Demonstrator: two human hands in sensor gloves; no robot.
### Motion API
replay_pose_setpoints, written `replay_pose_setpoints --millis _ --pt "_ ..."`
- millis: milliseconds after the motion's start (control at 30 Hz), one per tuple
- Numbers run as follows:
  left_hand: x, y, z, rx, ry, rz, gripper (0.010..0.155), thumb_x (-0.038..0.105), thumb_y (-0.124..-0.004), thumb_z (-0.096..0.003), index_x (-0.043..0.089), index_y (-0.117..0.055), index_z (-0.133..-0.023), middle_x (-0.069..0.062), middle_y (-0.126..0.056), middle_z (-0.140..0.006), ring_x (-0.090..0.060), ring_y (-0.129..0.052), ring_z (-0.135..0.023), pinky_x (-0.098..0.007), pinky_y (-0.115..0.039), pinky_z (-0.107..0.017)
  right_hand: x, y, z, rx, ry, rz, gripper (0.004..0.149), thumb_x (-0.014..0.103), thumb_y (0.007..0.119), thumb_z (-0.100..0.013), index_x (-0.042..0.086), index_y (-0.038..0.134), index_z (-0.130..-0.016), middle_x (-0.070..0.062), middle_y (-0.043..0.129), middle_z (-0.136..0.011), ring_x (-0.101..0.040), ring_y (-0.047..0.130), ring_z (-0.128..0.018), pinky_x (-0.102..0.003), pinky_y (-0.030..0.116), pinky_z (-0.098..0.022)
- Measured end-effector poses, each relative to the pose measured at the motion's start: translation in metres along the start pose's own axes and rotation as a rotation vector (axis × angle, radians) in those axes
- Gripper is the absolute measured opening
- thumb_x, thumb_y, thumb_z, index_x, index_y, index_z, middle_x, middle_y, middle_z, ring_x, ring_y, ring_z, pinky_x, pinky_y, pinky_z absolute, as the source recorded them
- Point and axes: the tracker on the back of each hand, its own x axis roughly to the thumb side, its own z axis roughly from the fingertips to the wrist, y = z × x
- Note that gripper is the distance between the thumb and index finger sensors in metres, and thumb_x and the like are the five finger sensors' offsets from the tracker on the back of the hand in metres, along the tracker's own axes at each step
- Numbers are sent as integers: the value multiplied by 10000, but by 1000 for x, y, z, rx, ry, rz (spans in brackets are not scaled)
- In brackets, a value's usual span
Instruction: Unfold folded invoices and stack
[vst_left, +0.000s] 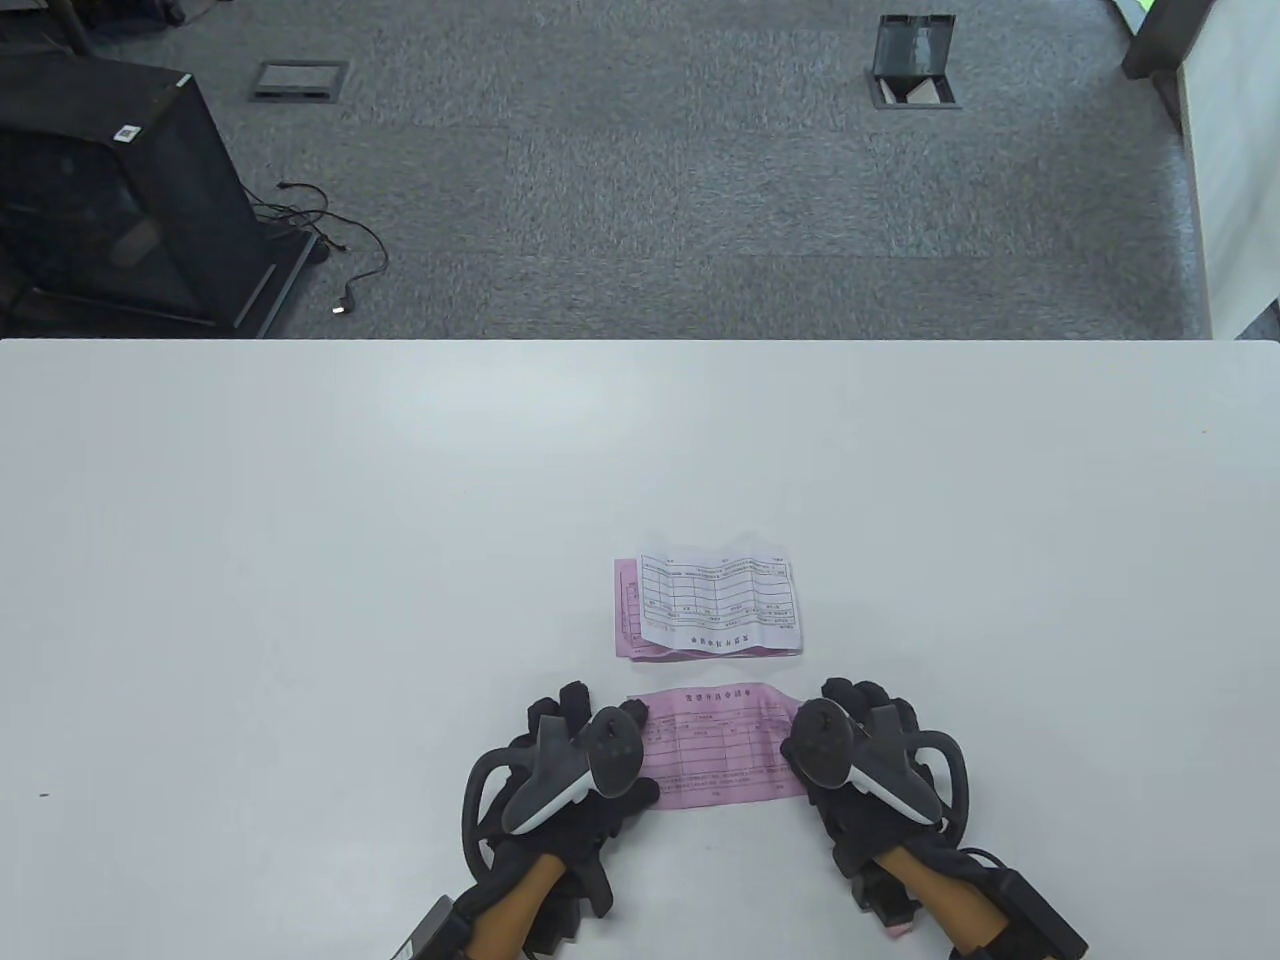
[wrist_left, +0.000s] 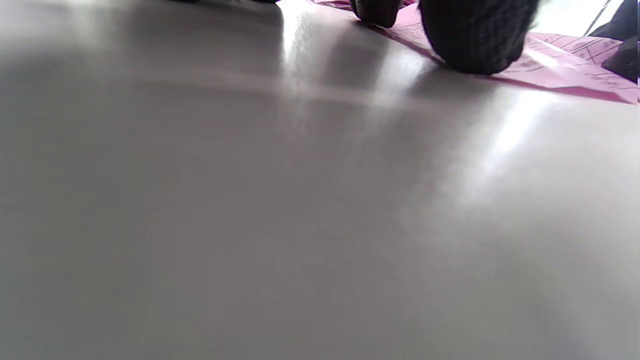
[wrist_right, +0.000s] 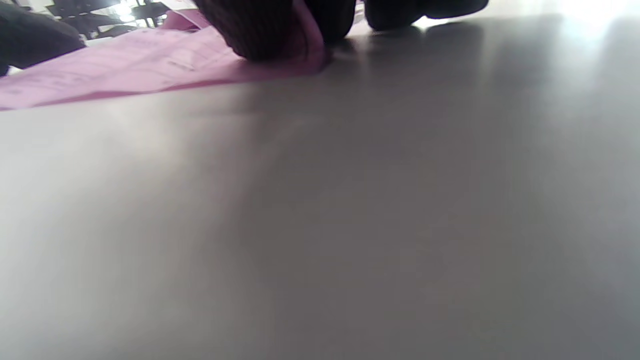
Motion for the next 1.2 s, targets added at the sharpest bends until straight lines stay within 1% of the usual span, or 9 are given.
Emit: replay_pose_setpoints --millis 100,267,467,567,667,733,1033,1100,1200 --pt "0 0 0 0 0 0 777 571 -727 -492 391 -347 -1145 -215 -153 -1213 -506 -185 -1039 -565 -391 -738 1 -1 2 -14 32 18 399 514 608 -582 216 587 -847 -95 446 -1113 -443 438 -1038 -656 410 -739" --pt "0 -1 1 -1 -1 -1 777 572 -724 -494 390 -343 -1146 -216 -149 -1214 -507 -183 -1041 -567 -387 -740 1 -1 1 -1 47 -47 388 475 624 -595 190 601 -857 -110 435 -1117 -441 426 -1042 -647 411 -744" --pt "1 -1 1 3 1 0 785 577 -729 -493 385 -342 -1149 -214 -160 -1216 -508 -190 -1044 -569 -392 -742 -11 -1 3 11 60 -295 380 423 658 -593 203 593 -897 -131 393 -1128 -444 333 -1049 -658 369 -743" --pt "0 0 1 11 6 21 822 576 -742 -489 360 -309 -1154 -212 -171 -1215 -501 -197 -1046 -565 -398 -742 -17 -7 5 -87 91 -477 378 401 705 -535 217 644 -859 -108 550 -1078 -427 438 -1032 -660 401 -728" --pt "-6 3 2 46 7 104 864 570 -753 -482 319 -272 -1154 -226 -219 -1209 -490 -237 -1048 -563 -423 -737 -20 -13 7 -189 35 -591 367 386 744 -484 217 711 -808 -77 755 -939 -394 691 -914 -646 524 -680" --pt "-12 7 4 78 0 194 883 560 -766 -478 289 -266 -1153 -246 -249 -1199 -498 -275 -1043 -572 -446 -730 -18 -20 9 -151 4 -663 365 384 743 -486 219 711 -811 -72 779 -914 -382 731 -885 -640 538 -677" --pt "-45 30 23 172 -142 683 1010 573 -817 -450 214 -179 -1146 -283 -247 -1180 -541 -355 -1014 -578 -511 -702 -11 -64 27 -148 -279 -1087 357 376 744 -491 229 710 -815 -68 789 -899 -370 749 -867 -637 542 -673" --pt "-51 33 26 216 -222 838 1025 570 -832 -445 210 -176 -1145 -286 -233 -1178 -547 -344 -1011 -581 -506 -699 -9 -72 31 -129 -392 -1181 347 369 750 -492 238 720 -812 -72 796 -894 -376 750 -864 -647 535 -671" --pt "-54 38 28 256 -326 942 1038 576 -844 -435 217 -181 -1148 -275 -203 -1184 -551 -315 -1013 -584 -493 -705 -5 -83 39 -122 -535 -1222 337 370 753 -491 266 726 -810 -62 809 -885 -368 755 -863 -648 533 -676"
